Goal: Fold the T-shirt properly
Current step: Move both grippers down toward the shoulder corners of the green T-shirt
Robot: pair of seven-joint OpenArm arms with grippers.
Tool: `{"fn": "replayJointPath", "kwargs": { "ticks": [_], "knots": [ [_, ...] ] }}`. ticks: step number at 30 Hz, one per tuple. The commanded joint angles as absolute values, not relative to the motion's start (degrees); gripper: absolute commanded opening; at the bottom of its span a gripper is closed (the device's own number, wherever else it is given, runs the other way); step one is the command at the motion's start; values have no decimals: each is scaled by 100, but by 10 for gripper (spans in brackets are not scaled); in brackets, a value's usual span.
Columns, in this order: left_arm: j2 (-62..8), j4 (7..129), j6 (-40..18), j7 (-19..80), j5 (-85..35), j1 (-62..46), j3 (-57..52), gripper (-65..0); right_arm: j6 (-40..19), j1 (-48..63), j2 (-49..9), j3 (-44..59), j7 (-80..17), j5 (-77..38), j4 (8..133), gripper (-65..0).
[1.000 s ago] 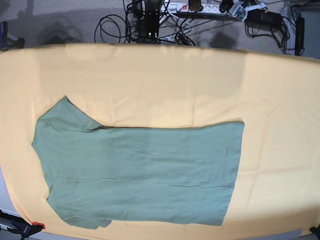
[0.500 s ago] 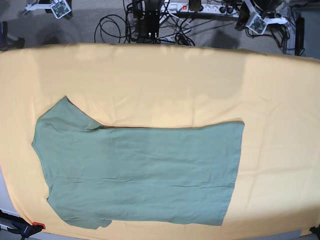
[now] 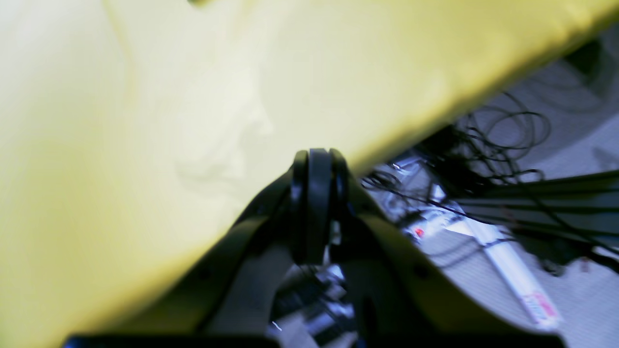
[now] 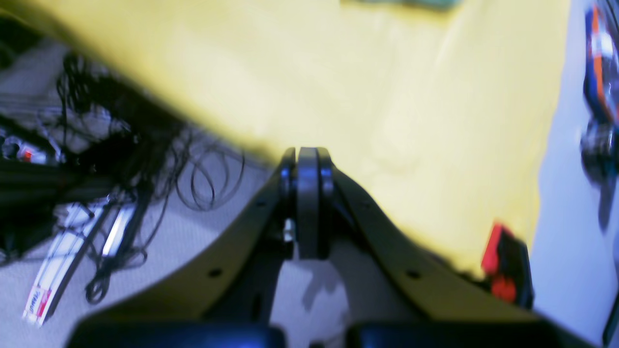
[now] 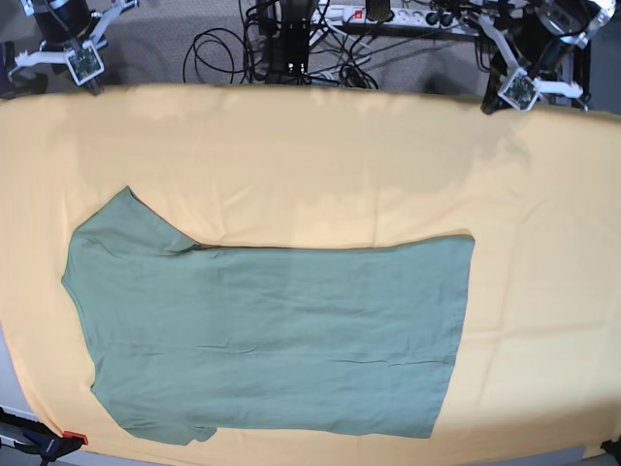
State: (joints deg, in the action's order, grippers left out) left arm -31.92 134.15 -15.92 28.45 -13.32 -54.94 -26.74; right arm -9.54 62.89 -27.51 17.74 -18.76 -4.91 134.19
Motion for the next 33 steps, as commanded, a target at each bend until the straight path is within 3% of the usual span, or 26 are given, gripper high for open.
{"fn": "replayJointPath", "kwargs": {
  "ticks": [1, 6, 11, 18, 19, 22, 24, 29, 33],
  "knots": [
    [-3301, 13500, -1597, 2705, -1356, -5365, -2714, -650, -989, 6152, -2856, 1815, -1754, -464, 13500, -650],
    [-3645, 13500, -1649, 2692, -1358, -4831, -2711, -650, -1343, 5343, -3028, 1809, -1741, -471, 13500, -650],
    [-4099, 13441, -2589, 2217, -1352, -4342, -2700, -650, -1601, 4696, -3264, 1806, -1551, -781, 13500, -650],
    [-4866, 11942, -3671, 805, -945, -3601, -2689, -650, -2353, 3903, -3354, 1785, -1188, -1079, 12466, -650],
    [-5006, 11721, -3806, 499, -843, -3472, -2657, -626, -2351, 3804, -3354, 1754, -1157, -1098, 12320, -613],
    [-5441, 11218, -3909, -318, -340, -3103, -2362, -418, -2307, 3610, -3352, 1708, -1151, -1347, 11998, -421],
    [-5684, 10989, -3743, -620, -75, -2880, -2025, -307, -2532, 3553, -3352, 1708, -1153, -1374, 11909, -346],
    [-6108, 10523, -3074, -644, 558, -1977, -856, -299, -2698, 3555, -3352, 1708, -1162, -1372, 11898, -333],
    [-6158, 10060, -3076, -648, 899, -1111, 54, -299, -2700, 3555, -3352, 1708, -1310, -1372, 11898, -333]
  ]
}}
